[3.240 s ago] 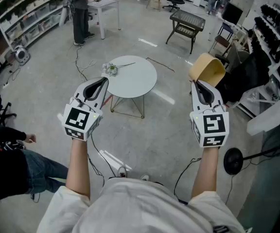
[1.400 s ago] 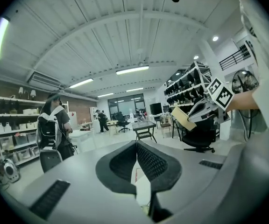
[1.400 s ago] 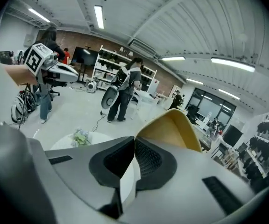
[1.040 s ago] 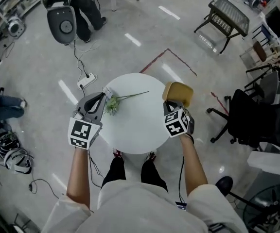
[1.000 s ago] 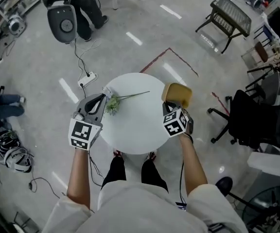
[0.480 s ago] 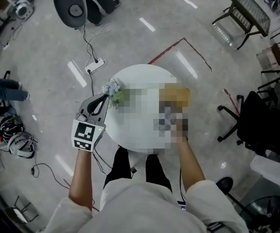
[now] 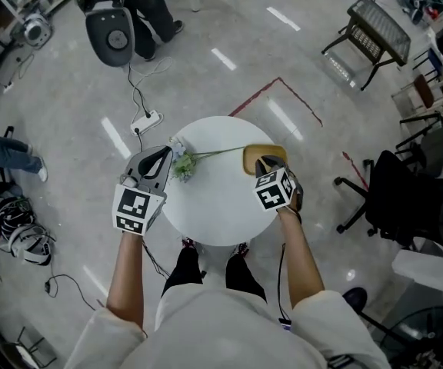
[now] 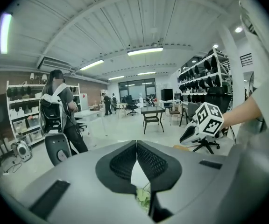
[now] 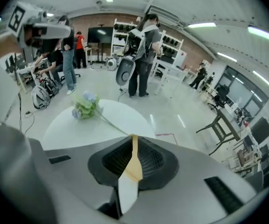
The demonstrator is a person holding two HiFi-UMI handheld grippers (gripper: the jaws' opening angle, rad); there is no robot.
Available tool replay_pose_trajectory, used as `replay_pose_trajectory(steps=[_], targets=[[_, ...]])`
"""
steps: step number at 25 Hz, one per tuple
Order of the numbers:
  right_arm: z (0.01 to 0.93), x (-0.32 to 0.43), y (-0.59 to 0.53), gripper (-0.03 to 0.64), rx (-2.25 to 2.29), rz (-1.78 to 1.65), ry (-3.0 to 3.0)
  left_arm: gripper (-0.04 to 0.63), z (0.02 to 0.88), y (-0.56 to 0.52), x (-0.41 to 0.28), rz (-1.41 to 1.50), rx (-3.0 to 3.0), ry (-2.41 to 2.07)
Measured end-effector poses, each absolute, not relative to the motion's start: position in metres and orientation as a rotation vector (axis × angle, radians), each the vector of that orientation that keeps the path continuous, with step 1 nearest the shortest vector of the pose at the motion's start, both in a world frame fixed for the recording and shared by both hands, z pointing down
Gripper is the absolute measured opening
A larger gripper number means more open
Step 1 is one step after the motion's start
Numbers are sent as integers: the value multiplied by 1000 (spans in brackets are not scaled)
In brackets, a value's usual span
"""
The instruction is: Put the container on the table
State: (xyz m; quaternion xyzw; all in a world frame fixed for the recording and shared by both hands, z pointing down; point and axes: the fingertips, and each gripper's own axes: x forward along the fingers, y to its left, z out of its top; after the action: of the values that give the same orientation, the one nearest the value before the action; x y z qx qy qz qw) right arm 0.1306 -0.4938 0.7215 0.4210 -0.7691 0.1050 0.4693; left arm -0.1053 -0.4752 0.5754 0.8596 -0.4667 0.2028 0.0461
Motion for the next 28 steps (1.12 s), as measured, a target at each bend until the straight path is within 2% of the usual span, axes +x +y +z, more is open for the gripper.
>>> replay_pose_trajectory(steps=[2, 9, 13, 22, 28], targets=[[662, 152, -504, 18, 1139, 235, -1931, 20, 540, -479, -91, 585, 2665, -1449], [474, 212, -501, 14, 1457, 159, -2108, 20, 424, -483, -52, 440, 2801, -1503], [395, 210, -474, 12, 1572, 34, -2155, 20, 374, -473, -62, 361, 2859, -1517], [279, 213, -410, 12, 1703, -252, -2160, 20, 290, -440, -55, 219, 2999, -1513], [249, 206, -384, 12, 1721, -364, -2163, 20, 259, -415, -50, 153, 3104, -1497]])
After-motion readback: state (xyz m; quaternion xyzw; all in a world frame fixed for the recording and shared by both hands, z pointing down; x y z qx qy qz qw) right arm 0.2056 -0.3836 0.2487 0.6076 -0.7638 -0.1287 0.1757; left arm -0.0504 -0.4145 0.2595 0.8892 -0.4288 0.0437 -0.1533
